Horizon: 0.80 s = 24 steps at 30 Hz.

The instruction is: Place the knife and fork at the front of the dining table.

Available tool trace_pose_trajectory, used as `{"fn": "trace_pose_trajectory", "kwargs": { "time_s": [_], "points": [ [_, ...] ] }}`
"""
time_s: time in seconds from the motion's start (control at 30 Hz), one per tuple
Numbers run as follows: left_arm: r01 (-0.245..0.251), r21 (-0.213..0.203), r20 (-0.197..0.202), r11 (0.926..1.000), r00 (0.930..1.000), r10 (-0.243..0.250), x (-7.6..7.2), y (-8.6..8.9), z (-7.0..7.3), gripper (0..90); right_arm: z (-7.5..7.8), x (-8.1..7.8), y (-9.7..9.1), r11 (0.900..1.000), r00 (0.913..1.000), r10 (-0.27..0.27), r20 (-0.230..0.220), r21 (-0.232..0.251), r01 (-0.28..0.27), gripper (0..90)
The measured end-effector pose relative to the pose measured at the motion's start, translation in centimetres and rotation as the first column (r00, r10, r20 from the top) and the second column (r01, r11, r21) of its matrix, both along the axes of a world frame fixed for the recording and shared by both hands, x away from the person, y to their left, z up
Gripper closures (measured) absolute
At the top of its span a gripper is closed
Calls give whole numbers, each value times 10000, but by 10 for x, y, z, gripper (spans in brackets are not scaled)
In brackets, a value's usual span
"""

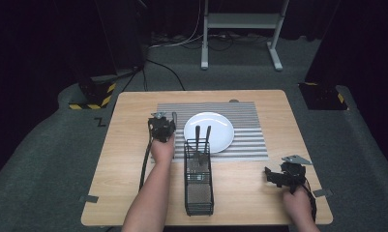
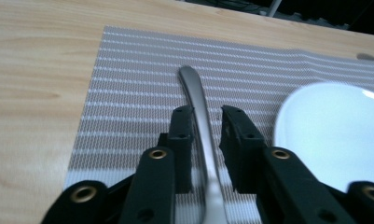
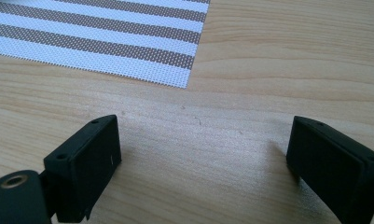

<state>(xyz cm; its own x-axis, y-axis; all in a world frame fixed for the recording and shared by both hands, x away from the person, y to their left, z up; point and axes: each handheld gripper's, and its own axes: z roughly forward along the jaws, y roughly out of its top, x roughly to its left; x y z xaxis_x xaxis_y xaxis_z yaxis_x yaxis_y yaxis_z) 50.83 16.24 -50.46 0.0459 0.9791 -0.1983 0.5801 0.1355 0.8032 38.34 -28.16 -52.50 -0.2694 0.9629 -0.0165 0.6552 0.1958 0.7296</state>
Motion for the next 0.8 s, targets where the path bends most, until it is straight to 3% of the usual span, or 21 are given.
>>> {"fn": "trace_pose_trajectory", "kwargs": {
  "time_s": [0.2,0.4,0.67,0.8],
  "points": [
    [124,247,97,9996,9999,-126,-25,-2,0,664,0,0,0,10000,10000,54,6,-8,-54,96],
    [367,797,165,9961,9991,-381,-50,0,0,595,0,-1,0,9999,9999,159,-5,-20,-159,96],
    [684,1790,-108,9815,9977,-676,-86,8,-8,463,0,-1,0,9998,9998,216,-25,23,-216,99],
    [790,1780,-413,9809,9965,-727,-101,13,-14,375,0,-1,0,9997,9997,257,-9,60,-257,101]
  ]
}}
